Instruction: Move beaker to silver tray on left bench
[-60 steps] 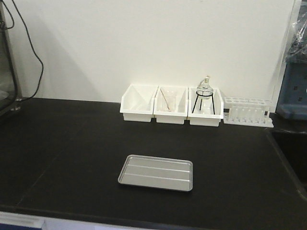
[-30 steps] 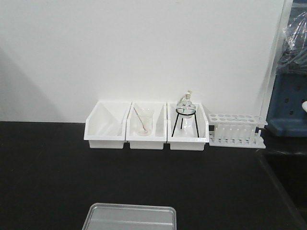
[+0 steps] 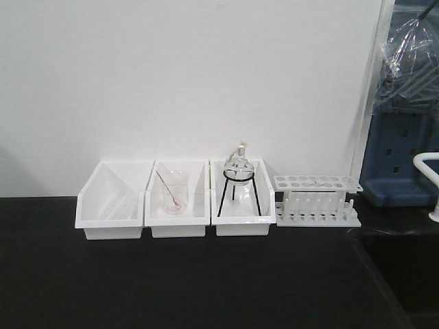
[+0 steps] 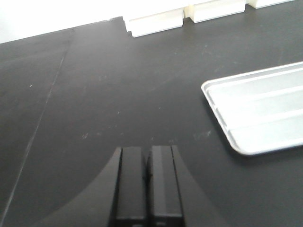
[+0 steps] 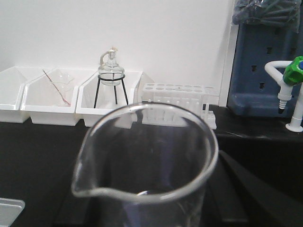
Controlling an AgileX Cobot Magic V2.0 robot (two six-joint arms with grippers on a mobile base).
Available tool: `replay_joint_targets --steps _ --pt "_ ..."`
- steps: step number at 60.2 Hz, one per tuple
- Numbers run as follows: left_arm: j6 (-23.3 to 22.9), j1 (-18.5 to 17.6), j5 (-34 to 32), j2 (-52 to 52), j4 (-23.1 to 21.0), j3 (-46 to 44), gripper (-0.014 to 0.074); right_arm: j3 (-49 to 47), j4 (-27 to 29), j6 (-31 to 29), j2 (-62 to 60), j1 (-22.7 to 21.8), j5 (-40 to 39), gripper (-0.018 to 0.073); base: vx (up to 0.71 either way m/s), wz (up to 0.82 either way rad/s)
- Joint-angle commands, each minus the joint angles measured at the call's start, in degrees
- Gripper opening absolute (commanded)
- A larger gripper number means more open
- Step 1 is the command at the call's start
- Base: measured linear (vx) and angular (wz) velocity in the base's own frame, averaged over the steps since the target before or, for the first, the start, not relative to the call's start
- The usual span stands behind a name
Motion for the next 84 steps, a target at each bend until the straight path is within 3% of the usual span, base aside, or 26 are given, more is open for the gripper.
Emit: replay_joint_targets --steps 1,36,42,47,53,64,71,76,84 --pt "-0.1 -0.4 -4.8 -0.4 -0.2 1.1 0.0001 -1.8 -1.1 -0.2 0.3 -0.4 -2.8 -0.0011 0.08 -0.04" --pt "-0.1 -0.4 -4.8 -0.4 -0.2 1.1 0.0001 -1.8 -1.1 -0.1 0.3 -0.4 -3.8 -0.0011 0.01 -0.01" --pt "-0.1 -0.4 -4.8 -0.4 -0.2 1.1 0.0001 -1.8 -1.1 -0.1 0.4 -0.4 -6.5 -0.0011 0.0 0.0" --pt "-0.1 -0.4 -4.8 -0.4 -0.2 1.1 0.0001 -1.8 -1.1 -0.1 2.4 -0.4 -13.2 -0.0011 0.0 0.0" --pt "-0.1 -0.4 -4.8 -0.4 -0.2 1.1 0.0001 -2.0 -1.7 -0.6 10.9 -0.4 -26.9 -0.0011 0.0 0.0" --pt "-0.1 -0.4 -4.8 -0.4 -0.2 1.1 0.0001 -6.1 -3.2 -7.0 35.6 -0.1 -49.8 -0.0011 0.0 0.0" --pt "-0.1 -0.4 -4.8 -0.4 -0.2 1.1 0.0001 -12.1 -5.8 -8.9 50.5 0.5 -60.4 -0.0011 0.0 0.0" --pt "-0.1 -0.4 -4.8 -0.4 -0.2 1.1 0.0001 -17.3 -6.6 -9.7 61.4 4.3 -61.8 -0.0011 0.0 0.0" --pt "-0.1 -0.4 -4.8 -0.4 -0.2 1.1 0.0001 -26.7 -5.4 -13.0 75.6 14.2 -60.5 -0.0011 0.0 0.0"
